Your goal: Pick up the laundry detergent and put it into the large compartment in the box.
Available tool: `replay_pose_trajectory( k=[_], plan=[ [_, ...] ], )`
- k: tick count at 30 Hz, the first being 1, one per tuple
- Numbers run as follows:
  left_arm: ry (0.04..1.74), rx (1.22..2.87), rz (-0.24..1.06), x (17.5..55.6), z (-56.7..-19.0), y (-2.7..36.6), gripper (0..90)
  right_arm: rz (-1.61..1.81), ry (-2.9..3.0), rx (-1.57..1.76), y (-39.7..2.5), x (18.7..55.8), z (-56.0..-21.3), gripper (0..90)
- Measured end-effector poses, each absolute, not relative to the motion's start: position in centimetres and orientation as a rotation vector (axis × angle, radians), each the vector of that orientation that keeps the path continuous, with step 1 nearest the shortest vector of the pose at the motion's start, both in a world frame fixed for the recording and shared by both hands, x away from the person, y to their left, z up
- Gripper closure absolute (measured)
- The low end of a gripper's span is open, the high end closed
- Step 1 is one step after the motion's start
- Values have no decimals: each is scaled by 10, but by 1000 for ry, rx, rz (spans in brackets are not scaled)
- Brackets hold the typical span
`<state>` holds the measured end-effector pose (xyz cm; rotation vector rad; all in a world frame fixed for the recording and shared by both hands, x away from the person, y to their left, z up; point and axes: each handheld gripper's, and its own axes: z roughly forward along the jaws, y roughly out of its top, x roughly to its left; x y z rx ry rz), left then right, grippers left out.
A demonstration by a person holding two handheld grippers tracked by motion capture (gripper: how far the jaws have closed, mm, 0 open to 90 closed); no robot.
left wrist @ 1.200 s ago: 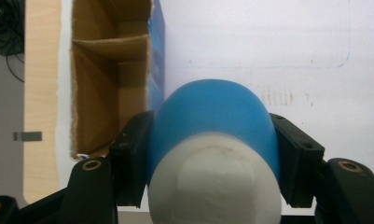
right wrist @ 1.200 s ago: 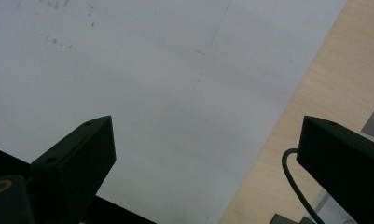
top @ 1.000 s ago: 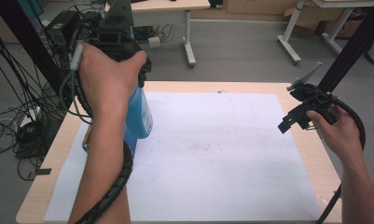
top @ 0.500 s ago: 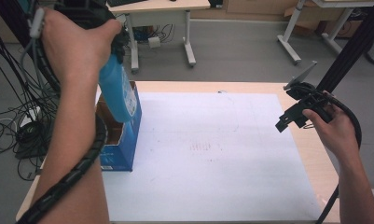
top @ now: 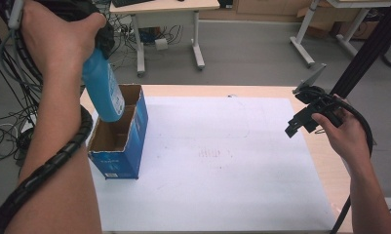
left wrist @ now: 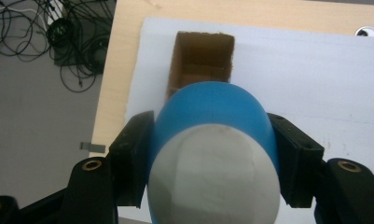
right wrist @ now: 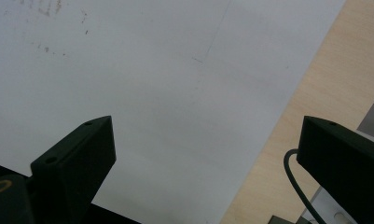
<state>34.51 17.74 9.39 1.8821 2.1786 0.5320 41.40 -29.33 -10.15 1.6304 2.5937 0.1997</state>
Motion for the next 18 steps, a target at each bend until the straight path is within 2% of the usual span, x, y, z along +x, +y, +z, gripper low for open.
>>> replay_pose_trajectory(
  k=[18],
  plan=[
    [2238,1887,481,375,40,208,387,177,2575,1661,-292,420,-108,44]
  ],
)
